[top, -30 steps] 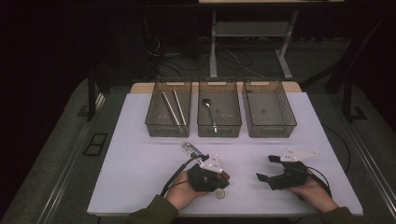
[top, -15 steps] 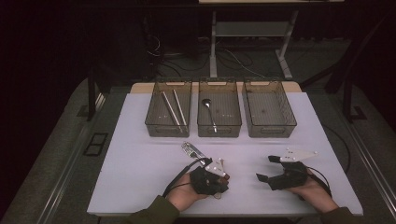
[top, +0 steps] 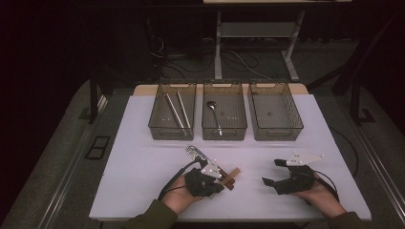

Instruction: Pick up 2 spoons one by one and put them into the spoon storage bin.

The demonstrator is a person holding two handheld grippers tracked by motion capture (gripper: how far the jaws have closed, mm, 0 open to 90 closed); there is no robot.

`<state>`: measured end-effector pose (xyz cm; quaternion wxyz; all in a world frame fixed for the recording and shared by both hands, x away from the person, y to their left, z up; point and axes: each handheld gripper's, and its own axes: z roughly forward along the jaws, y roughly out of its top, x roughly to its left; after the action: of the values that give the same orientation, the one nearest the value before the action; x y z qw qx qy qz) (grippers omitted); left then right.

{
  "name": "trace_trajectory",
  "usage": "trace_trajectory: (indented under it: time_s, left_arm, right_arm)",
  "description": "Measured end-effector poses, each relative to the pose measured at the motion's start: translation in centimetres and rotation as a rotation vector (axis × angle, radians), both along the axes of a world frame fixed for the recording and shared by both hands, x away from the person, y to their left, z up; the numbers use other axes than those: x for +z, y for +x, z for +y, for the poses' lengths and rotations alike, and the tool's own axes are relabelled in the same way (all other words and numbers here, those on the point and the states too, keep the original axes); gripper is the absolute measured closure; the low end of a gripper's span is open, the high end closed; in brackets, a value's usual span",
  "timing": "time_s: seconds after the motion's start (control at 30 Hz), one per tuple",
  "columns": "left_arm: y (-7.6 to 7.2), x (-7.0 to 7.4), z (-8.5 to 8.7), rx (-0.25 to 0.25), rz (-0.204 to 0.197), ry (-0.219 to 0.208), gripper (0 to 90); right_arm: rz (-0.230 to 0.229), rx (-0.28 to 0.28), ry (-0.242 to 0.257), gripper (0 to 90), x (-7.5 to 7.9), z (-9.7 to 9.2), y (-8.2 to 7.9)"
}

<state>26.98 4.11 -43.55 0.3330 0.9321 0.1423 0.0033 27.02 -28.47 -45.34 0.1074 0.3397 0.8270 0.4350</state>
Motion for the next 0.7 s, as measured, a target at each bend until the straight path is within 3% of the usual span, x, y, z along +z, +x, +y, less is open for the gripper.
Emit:
trace_trajectory:
  time_s: [0.33,0.7]
  left_arm:
    - [0.3,0.1,0.4,0.014,-0.009,0.0,88.9]
    - [0.2,1.1,0.5,0.02,-0.014,-0.074,83.8]
  right_arm:
    - [-0.001,0.001,0.001,12.0,0.0,0.0,0.0]
    - [0.0,0.005,0.001,12.0,0.0,0.1,0.0]
